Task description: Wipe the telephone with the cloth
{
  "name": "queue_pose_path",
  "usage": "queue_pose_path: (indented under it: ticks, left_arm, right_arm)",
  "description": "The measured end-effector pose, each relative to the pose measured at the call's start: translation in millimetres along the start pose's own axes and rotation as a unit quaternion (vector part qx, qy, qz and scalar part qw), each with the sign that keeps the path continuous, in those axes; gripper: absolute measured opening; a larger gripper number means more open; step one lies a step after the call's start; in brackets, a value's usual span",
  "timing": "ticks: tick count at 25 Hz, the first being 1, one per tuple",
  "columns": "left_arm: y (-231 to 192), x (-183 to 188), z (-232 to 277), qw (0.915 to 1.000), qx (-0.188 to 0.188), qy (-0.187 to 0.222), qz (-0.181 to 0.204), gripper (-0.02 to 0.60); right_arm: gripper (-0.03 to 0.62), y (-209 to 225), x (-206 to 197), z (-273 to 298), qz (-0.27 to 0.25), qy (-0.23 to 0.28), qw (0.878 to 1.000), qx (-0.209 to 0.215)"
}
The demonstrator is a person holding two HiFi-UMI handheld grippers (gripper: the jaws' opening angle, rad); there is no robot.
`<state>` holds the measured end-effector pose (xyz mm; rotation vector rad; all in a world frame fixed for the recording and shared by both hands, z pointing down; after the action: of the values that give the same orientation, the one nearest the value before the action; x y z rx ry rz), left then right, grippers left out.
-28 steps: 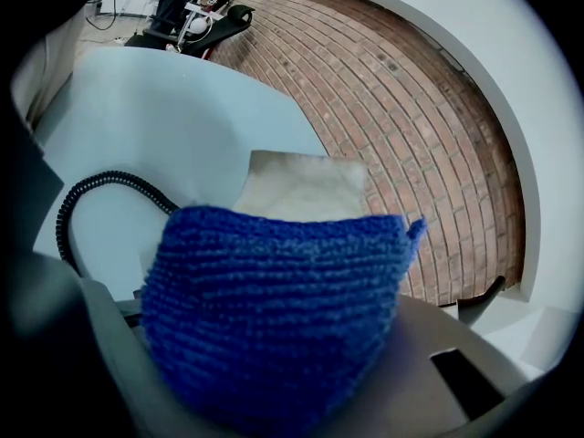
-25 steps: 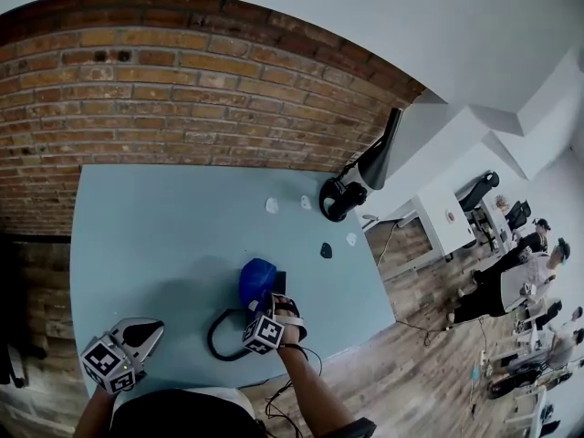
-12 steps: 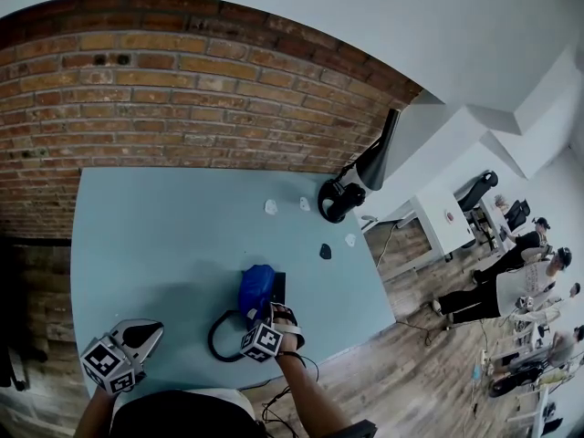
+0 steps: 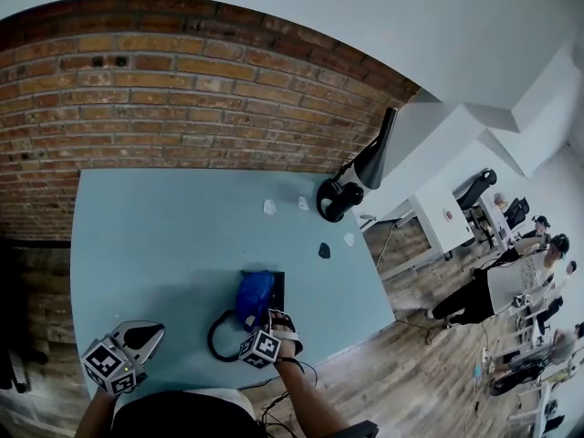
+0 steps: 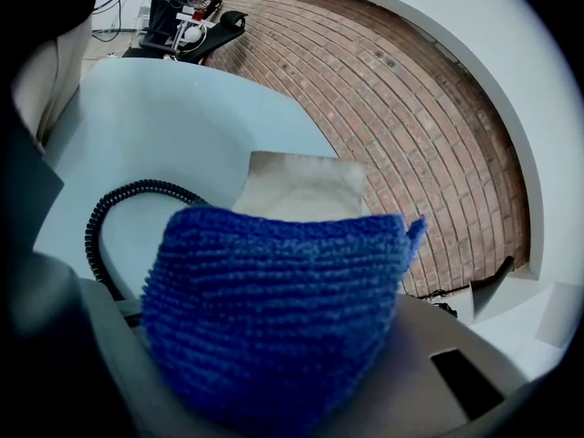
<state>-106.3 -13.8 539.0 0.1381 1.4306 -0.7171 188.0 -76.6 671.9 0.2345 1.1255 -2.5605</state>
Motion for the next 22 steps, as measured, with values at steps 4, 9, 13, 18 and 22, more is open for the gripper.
queue_pose_path:
  ticks: [4,9,13,18,22]
  left_arm:
    - [1,0,1,1.0000,-0.001,-0.002,-0.001,0.026]
    - [4,1,4,1.0000,-0.004,-0.004,-0.001,0.026]
    - [4,-1,5,1.0000,-0.007,-0.005,-0.001,0.026]
    - [6,-1,5,0.9999,-0.007,-0.007,-0.002,0.026]
    - [6,-3,6,0.9999,-0.008,-0.009,-0.002,0.026]
  right_arm:
    - [0.069,-6,1,-4,0.000,0.003,1.000,0.008]
    - [0.069,-11,-1,-9,0.004,0.001,1.000,0.014]
    - [0.069,-20,-4,-8,0.008,0.000,1.000,0.016]
    - [0.069,-29,-6,-10,0.022,0.006,1.000,0.018]
    - [0.069,-34,-8,-12,0.031,0.004,0.999,0.017]
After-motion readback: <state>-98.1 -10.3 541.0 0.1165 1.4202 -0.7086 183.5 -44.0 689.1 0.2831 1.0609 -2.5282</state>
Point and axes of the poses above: the fingertips, and each gripper's own axes: z forward along the fingers, y to its right, x out of its top, the point moved 6 cm from there along -z, backward along the fingers, and after that the axes turned 3 degrees about -x, right-handed, at the moved point
